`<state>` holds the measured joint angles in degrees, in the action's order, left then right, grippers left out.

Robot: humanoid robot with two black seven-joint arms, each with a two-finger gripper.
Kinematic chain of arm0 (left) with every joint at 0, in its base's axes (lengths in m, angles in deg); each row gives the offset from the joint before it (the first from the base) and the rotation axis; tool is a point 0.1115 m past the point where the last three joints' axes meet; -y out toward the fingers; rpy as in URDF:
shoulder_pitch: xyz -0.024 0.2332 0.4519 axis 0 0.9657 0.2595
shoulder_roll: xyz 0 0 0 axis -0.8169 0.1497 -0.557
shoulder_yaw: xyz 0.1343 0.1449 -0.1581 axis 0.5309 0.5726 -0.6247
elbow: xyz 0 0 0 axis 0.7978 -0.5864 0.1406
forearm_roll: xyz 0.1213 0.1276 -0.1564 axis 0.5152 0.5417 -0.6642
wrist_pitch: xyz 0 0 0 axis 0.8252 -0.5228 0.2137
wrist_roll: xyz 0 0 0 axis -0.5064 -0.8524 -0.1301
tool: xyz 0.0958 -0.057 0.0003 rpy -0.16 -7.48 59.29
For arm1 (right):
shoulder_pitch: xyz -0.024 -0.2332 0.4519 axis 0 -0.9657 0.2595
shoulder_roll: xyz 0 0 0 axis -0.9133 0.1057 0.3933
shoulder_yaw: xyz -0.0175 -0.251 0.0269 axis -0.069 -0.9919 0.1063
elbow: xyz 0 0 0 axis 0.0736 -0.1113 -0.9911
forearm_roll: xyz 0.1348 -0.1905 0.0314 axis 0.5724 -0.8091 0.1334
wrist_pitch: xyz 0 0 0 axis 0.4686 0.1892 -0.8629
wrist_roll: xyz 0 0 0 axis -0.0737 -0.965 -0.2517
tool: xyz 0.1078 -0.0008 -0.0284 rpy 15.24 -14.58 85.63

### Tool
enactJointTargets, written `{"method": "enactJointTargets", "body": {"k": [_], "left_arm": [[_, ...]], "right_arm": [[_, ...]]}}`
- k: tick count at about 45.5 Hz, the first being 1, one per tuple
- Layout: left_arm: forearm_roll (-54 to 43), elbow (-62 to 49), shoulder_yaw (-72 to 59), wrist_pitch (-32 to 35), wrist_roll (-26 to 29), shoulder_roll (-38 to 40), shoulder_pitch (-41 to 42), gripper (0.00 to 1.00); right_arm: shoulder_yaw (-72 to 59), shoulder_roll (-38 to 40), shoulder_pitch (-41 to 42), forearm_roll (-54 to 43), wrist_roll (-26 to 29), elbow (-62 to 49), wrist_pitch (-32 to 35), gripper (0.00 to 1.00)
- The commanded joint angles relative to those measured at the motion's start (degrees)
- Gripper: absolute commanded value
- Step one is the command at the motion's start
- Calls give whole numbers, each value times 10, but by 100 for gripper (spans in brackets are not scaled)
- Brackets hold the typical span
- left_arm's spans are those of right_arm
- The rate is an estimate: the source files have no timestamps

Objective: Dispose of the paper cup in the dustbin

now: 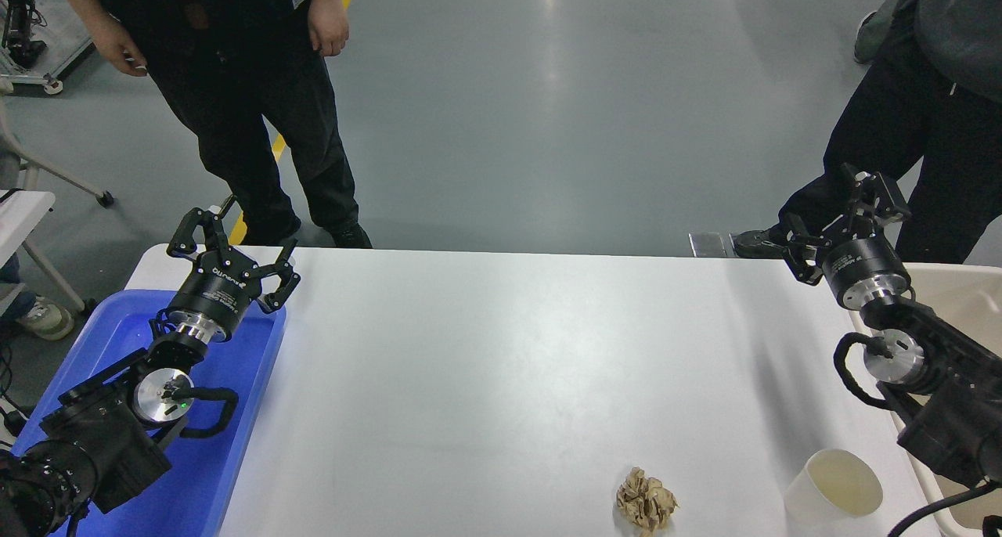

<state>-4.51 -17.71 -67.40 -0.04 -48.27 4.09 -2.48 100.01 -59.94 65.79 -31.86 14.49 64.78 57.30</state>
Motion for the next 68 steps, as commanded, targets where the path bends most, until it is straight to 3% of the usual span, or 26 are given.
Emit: {"method": "enactJointTargets", "body": {"k": [1,43,58,68], "left_arm": [[0,0,0,0,0,0,0,100],[0,0,0,0,0,0,0,100],[0,0,0,0,0,0,0,100],[0,0,0,0,0,0,0,100]], "right_arm": [[-6,-1,-5,0,0,1,0,99],[-48,45,10,-12,2,0,0,99],[-200,167,38,-19,2,3,1,99],[-387,231,125,-85,2,9,2,99]]}}
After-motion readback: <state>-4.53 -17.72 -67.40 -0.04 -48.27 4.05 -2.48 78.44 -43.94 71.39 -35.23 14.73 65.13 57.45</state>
